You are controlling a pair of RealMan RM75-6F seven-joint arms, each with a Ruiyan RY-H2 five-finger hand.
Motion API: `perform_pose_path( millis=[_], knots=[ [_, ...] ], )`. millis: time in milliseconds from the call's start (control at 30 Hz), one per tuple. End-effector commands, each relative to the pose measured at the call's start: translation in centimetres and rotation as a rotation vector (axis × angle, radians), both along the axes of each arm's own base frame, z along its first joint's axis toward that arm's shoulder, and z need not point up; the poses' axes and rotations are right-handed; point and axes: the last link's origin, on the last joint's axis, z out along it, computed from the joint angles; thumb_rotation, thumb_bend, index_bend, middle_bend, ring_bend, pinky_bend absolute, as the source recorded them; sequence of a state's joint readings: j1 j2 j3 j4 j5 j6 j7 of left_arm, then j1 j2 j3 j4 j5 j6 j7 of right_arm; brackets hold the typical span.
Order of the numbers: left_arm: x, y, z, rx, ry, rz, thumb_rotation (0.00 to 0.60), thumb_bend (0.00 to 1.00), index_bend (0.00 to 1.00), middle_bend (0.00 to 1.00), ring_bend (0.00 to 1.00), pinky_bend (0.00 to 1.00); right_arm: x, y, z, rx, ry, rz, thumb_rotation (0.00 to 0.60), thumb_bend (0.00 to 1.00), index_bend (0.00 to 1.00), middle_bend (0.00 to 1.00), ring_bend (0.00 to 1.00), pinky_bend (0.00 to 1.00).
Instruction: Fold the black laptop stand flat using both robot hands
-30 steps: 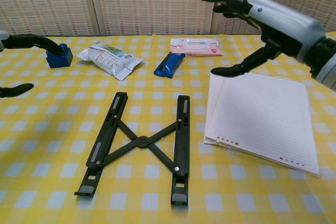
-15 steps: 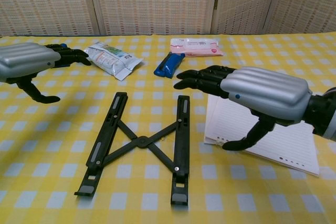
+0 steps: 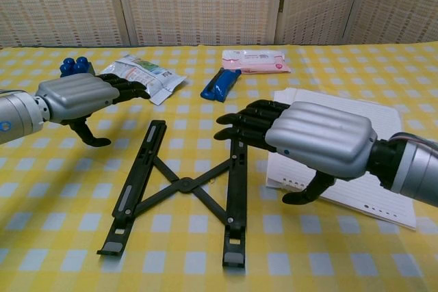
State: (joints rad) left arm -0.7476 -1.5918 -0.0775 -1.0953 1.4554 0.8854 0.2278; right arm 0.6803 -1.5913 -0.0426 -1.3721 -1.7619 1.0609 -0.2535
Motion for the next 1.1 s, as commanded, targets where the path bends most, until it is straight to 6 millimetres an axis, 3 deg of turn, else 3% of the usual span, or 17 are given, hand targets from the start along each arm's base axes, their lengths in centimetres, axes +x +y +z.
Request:
perform_pose_path(
  millis=[33,433,1100],
  knots=[
    [0.2,-0.1,-0.5,-0.018,-0.02,0.014,0.6,0.31,0.05,0.0,0.0,0.0,-0.1,-0.2,-0.7,-0.003,0.014,0.005,0.6,0.22,0.0,0.0,0.0,0.0],
    [1.1,0.1,-2.4,-0.068,-0.089,0.057,0.6,0.3,0.04,0.0,0.0,0.0,-0.3,-0.3,-2.9,-0.05,0.015,0.06,0.6,0.22,0.0,0.0,0.0,0.0],
    [1.1,0.2,-3.1,-0.078,-0.159,0.103,0.6,0.3,0.04,0.0,0.0,0.0,0.8,-1.1,-6.5,-0.076,-0.047,0.084,0.6,0.22,0.0,0.0,0.0,0.0]
  ],
)
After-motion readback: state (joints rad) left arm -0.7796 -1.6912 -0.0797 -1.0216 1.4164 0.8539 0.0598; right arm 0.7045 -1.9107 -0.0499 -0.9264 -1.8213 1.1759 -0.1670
